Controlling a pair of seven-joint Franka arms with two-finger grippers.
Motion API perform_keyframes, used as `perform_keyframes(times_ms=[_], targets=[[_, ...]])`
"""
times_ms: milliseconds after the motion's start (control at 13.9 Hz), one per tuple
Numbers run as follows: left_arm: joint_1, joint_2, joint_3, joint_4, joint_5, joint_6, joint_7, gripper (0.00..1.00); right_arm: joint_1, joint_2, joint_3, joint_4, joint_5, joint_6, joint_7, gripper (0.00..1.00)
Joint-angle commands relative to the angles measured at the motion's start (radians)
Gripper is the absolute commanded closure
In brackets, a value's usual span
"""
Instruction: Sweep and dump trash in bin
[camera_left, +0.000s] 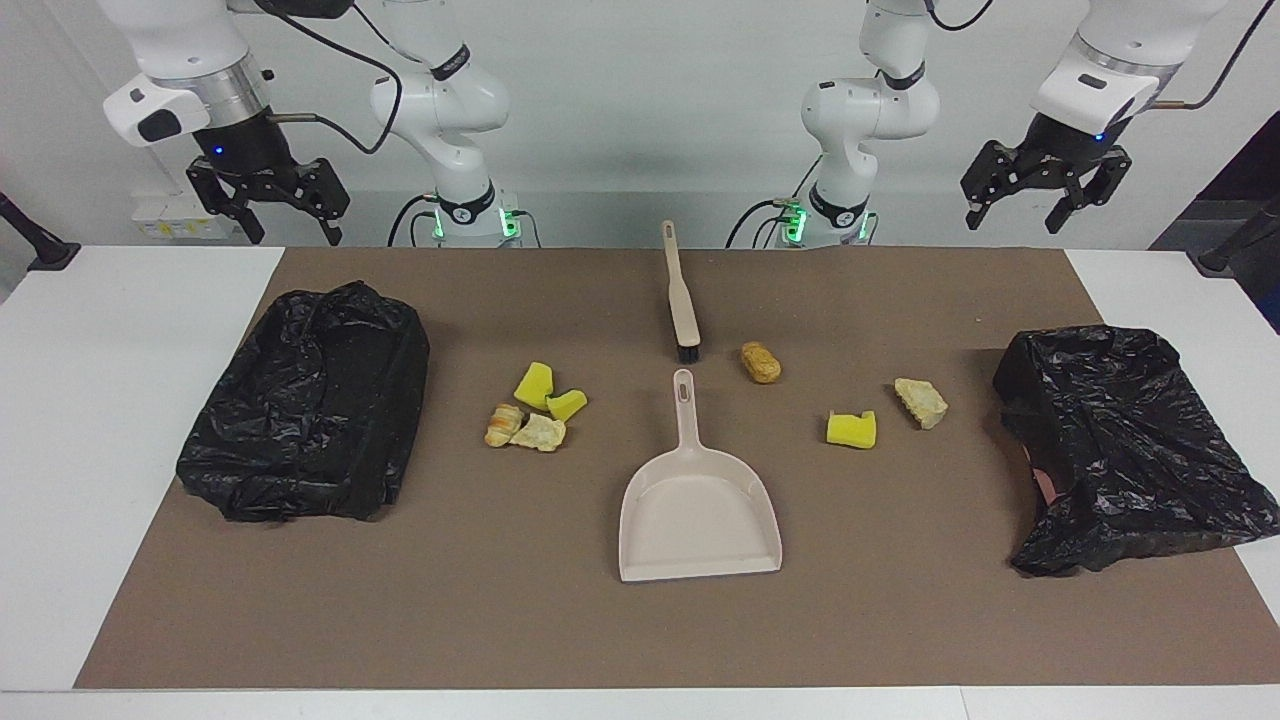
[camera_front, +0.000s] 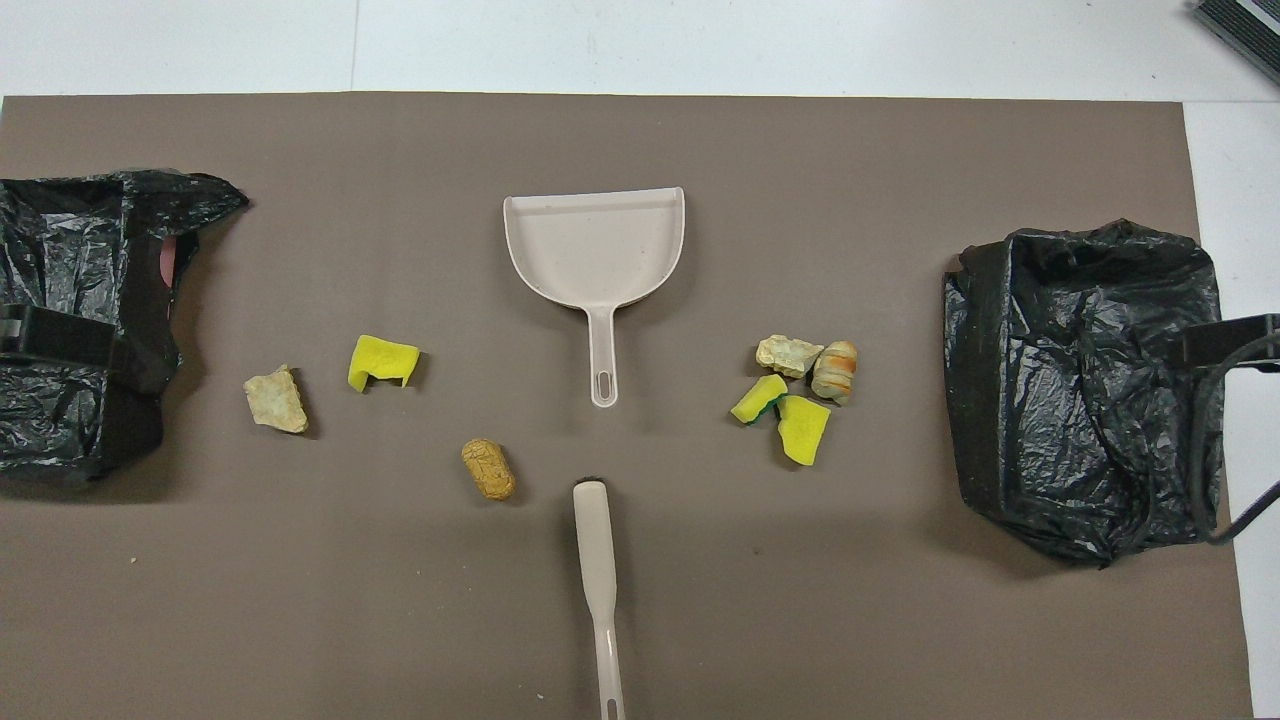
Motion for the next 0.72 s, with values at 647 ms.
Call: perform_keyframes(times_ms=[647], targets=[[0.005, -0.042, -0.016, -0.06, 0.004, 0.022, -0.056, 0.0, -0.003, -0.012, 0.001, -0.007, 0.006, -0.021, -0.029, 0.0]])
